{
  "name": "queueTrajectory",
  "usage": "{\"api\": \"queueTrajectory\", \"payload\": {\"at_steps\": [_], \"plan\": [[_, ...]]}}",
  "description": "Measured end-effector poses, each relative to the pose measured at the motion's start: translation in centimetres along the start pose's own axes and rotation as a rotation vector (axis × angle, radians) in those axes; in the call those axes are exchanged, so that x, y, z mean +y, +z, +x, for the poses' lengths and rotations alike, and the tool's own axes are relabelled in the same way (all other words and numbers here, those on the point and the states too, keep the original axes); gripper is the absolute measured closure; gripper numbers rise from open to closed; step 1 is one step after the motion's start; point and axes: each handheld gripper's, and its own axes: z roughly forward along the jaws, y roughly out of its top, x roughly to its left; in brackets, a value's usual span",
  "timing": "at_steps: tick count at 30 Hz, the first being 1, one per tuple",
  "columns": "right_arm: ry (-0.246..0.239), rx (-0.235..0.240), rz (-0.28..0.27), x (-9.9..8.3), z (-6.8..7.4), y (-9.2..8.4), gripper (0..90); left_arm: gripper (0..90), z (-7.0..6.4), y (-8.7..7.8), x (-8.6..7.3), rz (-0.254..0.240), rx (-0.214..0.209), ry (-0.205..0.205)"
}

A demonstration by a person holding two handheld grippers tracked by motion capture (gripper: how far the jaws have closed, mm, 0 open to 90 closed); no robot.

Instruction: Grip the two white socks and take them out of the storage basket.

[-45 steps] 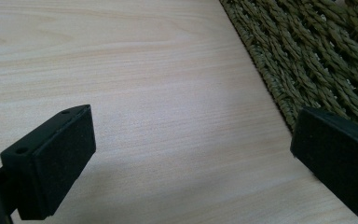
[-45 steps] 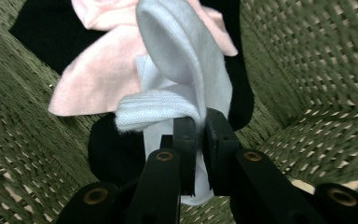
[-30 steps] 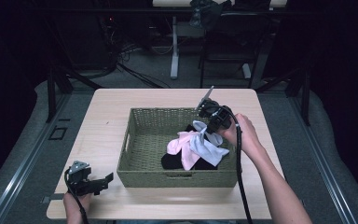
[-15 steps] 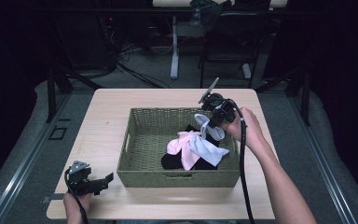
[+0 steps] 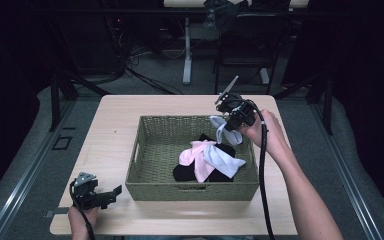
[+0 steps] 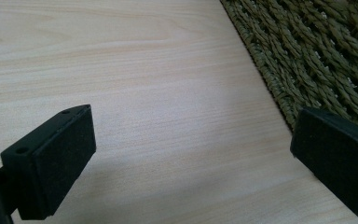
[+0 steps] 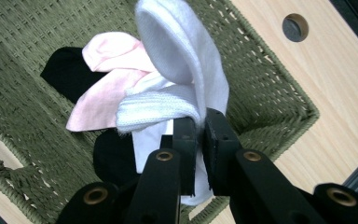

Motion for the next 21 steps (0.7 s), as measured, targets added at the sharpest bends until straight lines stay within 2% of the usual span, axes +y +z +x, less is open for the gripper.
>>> {"api": "queueTrajectory", "payload": {"at_steps": [5,7,9,12,19,21], "plan": [[0.021,-0.010,-0.030,-0.1,-0.2,-0.8,84.4,0.3,0.0,0.0,0.0,0.000,0.000,-0.001],[0.012,-0.020,-0.017,0.0,-0.3,-1.1,84.4,0.3,0.0,0.0,0.0,0.001,0.000,0.000],[0.023,-0.020,-0.036,-0.1,-0.4,-1.5,84.4,0.3,0.0,0.0,0.0,-0.001,0.000,-0.001],[0.025,-0.034,-0.037,-0.3,-0.8,-2.2,84.5,0.3,0.0,0.0,0.0,0.000,-0.001,0.000],[0.061,-0.056,-0.062,-1.5,-1.9,-3.9,84.4,0.3,0.0,0.0,0.0,0.000,0.000,-0.001],[0.063,-0.063,-0.052,-2.0,-2.3,-4.3,84.4,0.3,0.0,0.0,0.0,-0.001,0.000,0.000]]}}
